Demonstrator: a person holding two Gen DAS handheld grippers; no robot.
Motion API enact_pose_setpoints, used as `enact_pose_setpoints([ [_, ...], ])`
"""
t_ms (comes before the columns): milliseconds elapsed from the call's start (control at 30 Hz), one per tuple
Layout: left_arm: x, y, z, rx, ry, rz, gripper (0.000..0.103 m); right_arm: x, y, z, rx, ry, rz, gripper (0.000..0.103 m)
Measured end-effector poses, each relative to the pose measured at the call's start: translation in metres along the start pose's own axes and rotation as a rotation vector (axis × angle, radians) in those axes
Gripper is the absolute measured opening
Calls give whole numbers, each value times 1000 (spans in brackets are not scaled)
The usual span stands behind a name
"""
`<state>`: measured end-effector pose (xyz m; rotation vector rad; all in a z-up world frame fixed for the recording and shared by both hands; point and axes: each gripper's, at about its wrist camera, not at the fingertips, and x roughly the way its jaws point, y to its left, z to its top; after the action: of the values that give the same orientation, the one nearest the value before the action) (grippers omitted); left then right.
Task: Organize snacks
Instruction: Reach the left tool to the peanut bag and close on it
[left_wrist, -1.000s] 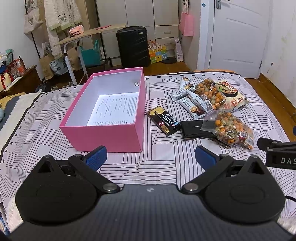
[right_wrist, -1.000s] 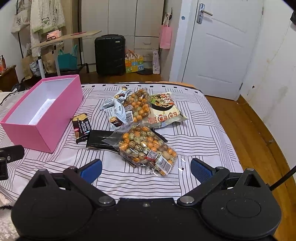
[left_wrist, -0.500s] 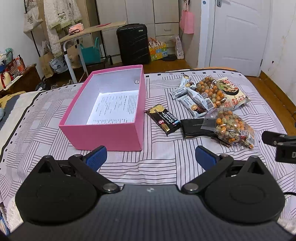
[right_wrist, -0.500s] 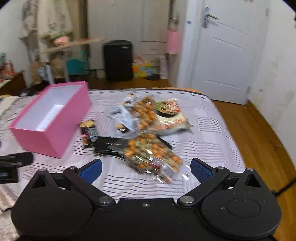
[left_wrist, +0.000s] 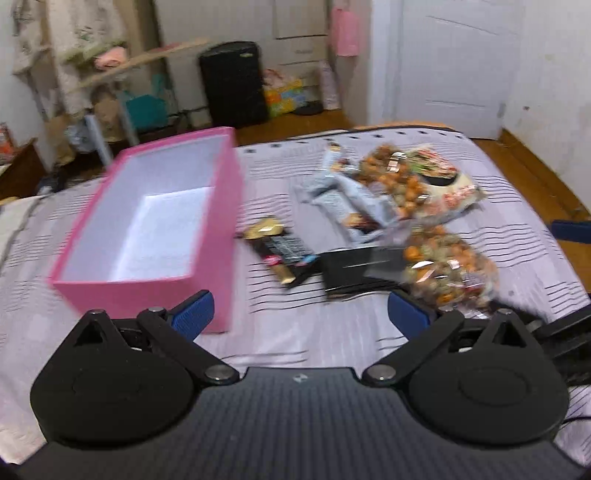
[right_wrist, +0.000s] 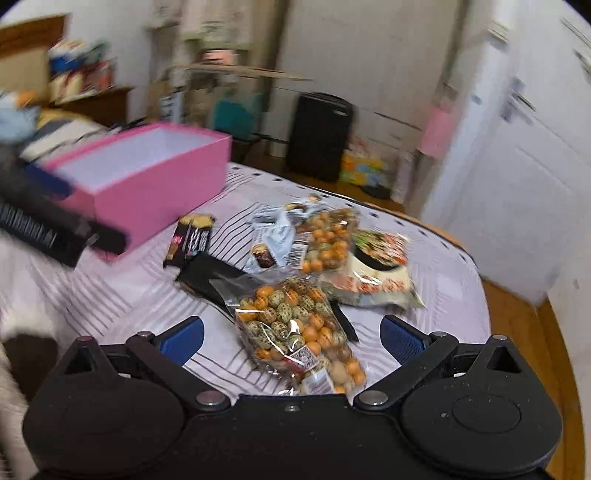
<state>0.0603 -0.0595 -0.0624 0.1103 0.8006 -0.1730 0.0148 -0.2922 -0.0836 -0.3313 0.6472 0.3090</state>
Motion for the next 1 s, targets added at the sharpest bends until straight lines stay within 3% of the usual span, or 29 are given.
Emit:
enact_pose_setpoints([
  [133,31,-16,5,1,-10,-94,100,23,-6,-20,-183,-91,117,103],
  [233,54,-23,4,-73,23,-143,100,45,-12,-21,-243,-45,143,103],
  [400,91,-35,-10,-185,105,-241,92,79,-32,-25,-215,42,208,103],
  [500,105,-41,-15,-209,124,-263,78,94,-51,-24,-136,54,246,103],
  [567,109,-43,-18,-227,127,-301,60,106,-65,-19,-40,88,338,102],
  [600,109,-43,-19,-237,124,-320,57,109,-69,-18,-28,109,367,102],
  [700,109,-45,-18,-247,108,-374,53,122,-74,-21,-86,168,451,103],
  [800,110,-51,-16,-250,122,-412,51,134,-76,-26,-143,209,457,103],
  [933,123,-58,-17,-287,151,-411,51,135,-81,-33,-98,207,472,103],
  [1000,129,-59,-18,-340,163,-421,56,131,-78,-38,-84,194,454,103],
])
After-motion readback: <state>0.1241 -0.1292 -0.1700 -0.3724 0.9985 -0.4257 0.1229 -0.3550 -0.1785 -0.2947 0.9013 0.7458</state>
